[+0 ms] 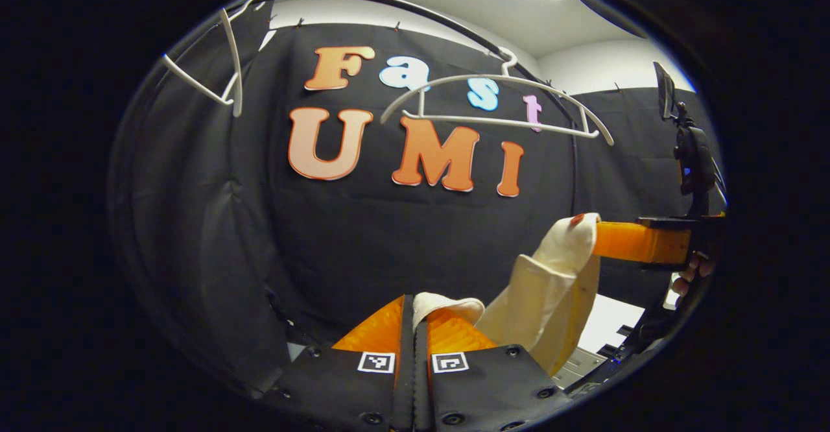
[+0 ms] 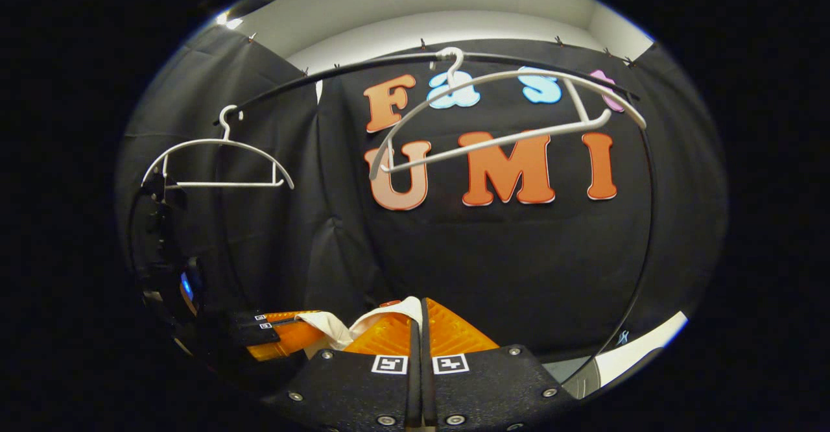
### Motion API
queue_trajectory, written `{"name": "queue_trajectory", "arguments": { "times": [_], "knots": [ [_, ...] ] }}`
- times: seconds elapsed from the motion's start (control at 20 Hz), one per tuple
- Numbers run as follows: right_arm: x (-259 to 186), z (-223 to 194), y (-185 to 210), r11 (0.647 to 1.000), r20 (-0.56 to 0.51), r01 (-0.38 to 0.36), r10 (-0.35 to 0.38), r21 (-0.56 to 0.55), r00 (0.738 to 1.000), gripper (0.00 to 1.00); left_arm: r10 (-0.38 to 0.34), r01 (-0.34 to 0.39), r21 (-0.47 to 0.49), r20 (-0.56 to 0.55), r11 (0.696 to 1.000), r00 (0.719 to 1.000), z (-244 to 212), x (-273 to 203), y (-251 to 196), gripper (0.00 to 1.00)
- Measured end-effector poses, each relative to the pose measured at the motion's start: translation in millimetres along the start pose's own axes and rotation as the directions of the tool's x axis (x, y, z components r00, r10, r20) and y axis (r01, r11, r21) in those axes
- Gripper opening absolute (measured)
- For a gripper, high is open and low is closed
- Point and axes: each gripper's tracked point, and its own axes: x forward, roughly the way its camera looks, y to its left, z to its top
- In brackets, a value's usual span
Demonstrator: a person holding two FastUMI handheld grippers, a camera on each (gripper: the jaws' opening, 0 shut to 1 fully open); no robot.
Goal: Grasp the clothes on the hanger with both hands and then place them into the laundry hamper below.
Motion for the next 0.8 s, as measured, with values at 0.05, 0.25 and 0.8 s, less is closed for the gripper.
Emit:
{"name": "queue_trajectory", "arguments": {
  "times": [0.05, 0.25, 0.8],
  "knots": [
    [3, -19, -2, 1.000, -0.052, 0.021, -0.020, 0.019, 0.998, 0.00, -0.017, 0.016, -0.006, -0.045, 1.000, 0.999, -13, 0, -6, 0.07],
    [8, -85, -19, 0.982, -0.266, 0.160, -0.127, 0.104, 0.955, 0.00, -0.029, 0.020, -0.045, -0.209, 0.999, 0.978, -68, -3, -12, 0.07],
    [-2, -198, -15, 0.934, -0.569, 0.281, -0.111, 0.221, 0.815, 0.01, 0.019, -0.137, -0.201, -0.497, 0.970, 0.867, -150, -5, 14, 0.07]
  ]
}}
